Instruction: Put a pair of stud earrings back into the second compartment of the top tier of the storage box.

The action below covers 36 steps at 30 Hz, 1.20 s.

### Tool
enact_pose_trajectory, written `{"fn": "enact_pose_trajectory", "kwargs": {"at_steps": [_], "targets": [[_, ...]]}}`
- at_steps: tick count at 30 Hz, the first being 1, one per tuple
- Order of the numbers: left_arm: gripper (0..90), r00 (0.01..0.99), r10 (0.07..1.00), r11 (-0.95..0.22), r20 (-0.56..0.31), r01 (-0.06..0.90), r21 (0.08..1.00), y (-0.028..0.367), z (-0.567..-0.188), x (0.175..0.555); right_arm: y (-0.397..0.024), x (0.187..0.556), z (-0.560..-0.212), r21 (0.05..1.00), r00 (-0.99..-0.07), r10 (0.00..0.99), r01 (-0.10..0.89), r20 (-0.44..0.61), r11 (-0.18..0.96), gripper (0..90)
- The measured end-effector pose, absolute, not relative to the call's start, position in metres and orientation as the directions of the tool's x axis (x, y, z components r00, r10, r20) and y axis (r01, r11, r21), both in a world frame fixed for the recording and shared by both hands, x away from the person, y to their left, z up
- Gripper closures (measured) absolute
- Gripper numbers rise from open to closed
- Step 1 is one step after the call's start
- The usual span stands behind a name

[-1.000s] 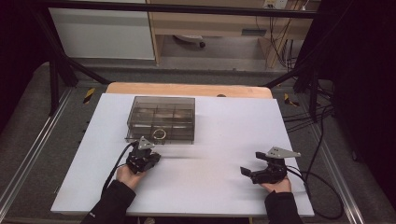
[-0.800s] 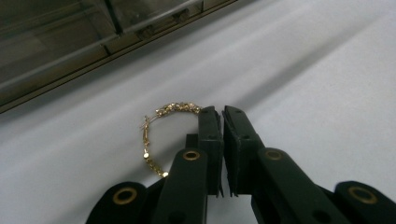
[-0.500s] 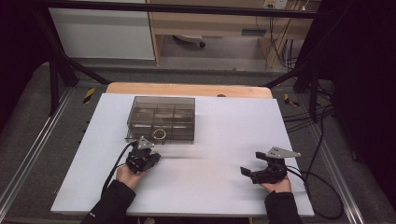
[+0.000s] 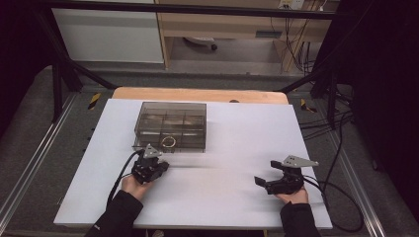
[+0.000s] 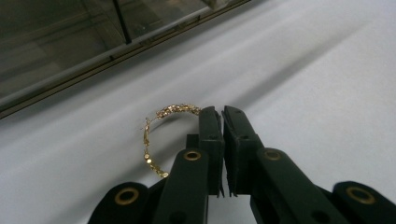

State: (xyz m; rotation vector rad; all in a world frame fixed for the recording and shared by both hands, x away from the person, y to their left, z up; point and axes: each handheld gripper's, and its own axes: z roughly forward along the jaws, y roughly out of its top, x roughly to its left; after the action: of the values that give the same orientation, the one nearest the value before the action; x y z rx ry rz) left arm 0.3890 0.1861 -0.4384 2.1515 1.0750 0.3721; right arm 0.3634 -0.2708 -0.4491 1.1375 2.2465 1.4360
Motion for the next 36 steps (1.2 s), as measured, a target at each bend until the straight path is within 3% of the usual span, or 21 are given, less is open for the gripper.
{"fn": "enact_pose_trajectory", "kwargs": {"at_steps": [36], "targets": [[85.5,0.645,0.762,-0.414,-0.058,0.555,0.722,0.195,-0.426,0.368,-0.27,0.363,-0.449,0.849,-0.668,0.717,0.483,0.199,0.213,0.4]]}}
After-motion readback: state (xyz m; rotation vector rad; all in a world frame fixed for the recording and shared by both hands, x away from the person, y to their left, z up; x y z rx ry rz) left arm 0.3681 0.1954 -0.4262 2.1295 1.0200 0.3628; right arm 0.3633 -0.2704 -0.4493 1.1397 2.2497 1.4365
